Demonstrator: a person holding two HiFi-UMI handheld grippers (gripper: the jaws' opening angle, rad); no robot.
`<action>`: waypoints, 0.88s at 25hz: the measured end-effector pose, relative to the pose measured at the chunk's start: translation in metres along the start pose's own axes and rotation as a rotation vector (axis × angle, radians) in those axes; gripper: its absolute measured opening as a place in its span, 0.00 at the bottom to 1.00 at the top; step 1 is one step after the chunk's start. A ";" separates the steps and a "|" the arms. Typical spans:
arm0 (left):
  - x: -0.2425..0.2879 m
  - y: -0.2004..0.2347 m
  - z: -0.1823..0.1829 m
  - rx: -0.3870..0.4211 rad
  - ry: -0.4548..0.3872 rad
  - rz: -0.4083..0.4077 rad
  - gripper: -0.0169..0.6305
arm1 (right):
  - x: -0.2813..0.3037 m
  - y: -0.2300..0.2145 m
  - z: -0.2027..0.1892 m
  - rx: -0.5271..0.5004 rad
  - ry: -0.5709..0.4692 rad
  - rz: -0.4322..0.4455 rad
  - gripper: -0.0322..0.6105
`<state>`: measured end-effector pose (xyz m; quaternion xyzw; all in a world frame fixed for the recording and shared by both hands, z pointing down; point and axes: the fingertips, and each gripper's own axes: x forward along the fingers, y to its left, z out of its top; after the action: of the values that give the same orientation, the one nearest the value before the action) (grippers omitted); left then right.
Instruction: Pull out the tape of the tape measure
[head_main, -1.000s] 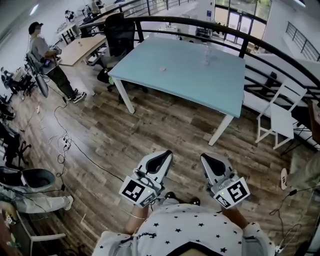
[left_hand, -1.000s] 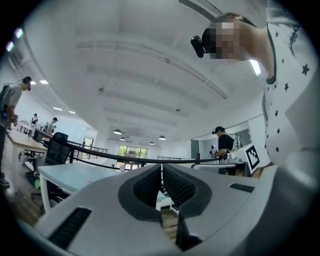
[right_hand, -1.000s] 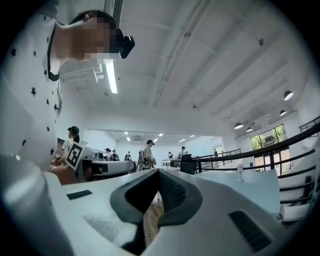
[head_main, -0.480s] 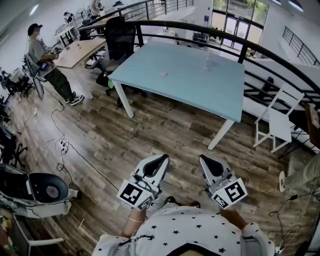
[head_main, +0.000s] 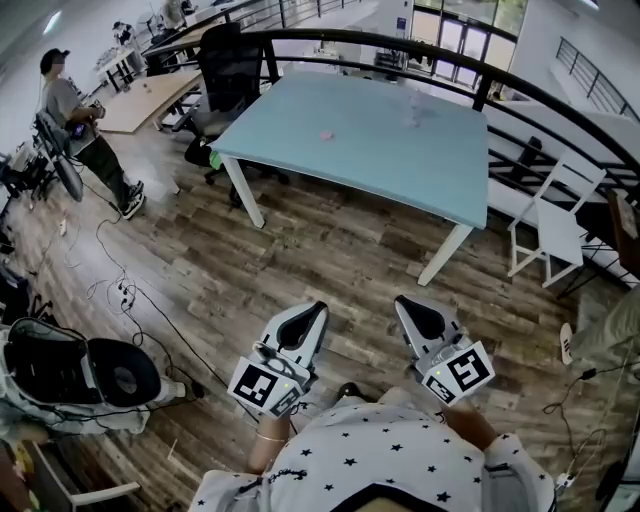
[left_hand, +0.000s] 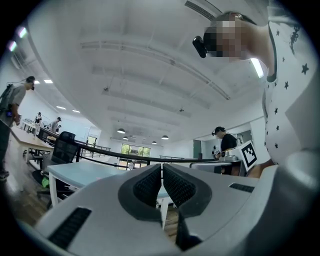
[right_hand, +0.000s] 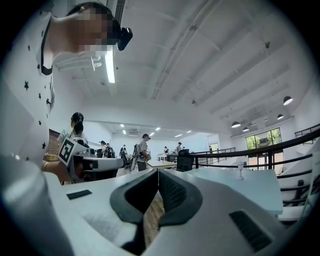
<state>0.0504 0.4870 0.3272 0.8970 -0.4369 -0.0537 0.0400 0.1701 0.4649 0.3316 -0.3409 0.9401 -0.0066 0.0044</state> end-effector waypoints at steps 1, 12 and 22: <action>-0.001 0.003 0.000 -0.004 -0.001 0.003 0.08 | 0.002 0.000 0.000 -0.002 0.004 0.000 0.05; 0.001 0.033 -0.005 -0.013 0.009 0.054 0.08 | 0.033 -0.018 -0.008 0.012 0.031 0.018 0.11; 0.008 0.095 -0.015 0.005 0.029 0.230 0.08 | 0.104 -0.070 -0.018 0.011 0.004 0.089 0.14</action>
<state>-0.0170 0.4227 0.3526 0.8418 -0.5363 -0.0350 0.0501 0.1347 0.3451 0.3505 -0.2989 0.9542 -0.0125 0.0046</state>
